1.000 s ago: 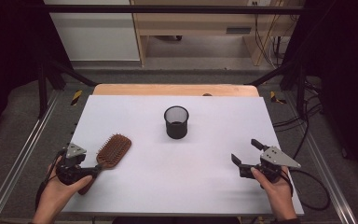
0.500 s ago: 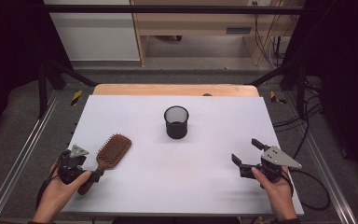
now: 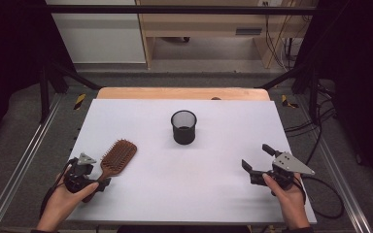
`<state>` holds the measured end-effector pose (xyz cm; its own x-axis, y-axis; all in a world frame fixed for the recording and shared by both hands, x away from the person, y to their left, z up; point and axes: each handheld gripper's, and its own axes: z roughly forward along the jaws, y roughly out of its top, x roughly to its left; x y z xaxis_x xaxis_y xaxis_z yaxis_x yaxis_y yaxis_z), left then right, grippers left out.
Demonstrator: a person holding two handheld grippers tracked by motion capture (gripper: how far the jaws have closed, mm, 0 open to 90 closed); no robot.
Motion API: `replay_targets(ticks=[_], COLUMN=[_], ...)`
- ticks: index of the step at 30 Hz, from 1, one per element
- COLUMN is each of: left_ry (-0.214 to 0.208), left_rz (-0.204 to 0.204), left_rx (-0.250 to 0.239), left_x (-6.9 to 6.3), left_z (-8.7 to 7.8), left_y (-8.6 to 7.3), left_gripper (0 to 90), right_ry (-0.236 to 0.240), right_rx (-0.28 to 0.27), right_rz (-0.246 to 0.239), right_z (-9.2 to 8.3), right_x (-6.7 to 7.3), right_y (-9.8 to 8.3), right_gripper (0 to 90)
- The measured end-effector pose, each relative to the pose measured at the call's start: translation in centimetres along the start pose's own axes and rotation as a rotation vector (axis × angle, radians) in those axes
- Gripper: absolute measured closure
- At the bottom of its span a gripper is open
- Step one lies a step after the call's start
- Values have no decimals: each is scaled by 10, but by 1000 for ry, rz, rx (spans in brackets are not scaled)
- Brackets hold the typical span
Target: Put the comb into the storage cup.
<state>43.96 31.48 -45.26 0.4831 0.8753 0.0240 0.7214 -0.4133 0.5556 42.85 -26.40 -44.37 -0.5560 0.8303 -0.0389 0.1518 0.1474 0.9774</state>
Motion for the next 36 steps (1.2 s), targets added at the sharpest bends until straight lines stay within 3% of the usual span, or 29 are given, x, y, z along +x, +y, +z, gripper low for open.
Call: replay_targets(ticks=[6,12,13,22,28,31,36], left_ry=[-37,-38,-48,-24,0,-4,-18], left_rz=[-5,-6,-2,54,66,86,84], left_rx=[19,35,41,71,93,96,85], left_x=[2,3,4,-1,-6,-7,-5], left_z=[4,8,8,9,11,11,11], left_y=[2,4,6,10,12,13,12], left_gripper=[387,512,571,644,690,720,722], right_ry=[1,0,2,2,6,10,11], right_rx=[4,4,5,5,7,7,7], right_rz=[0,1,-1,-1,-3,-4,-3], right_z=[0,0,0,0,1,1,0], right_x=[1,0,0,1,1,2,2], right_y=[0,0,0,0,0,0,0], right_gripper=[62,62,62,63,62,62,62])
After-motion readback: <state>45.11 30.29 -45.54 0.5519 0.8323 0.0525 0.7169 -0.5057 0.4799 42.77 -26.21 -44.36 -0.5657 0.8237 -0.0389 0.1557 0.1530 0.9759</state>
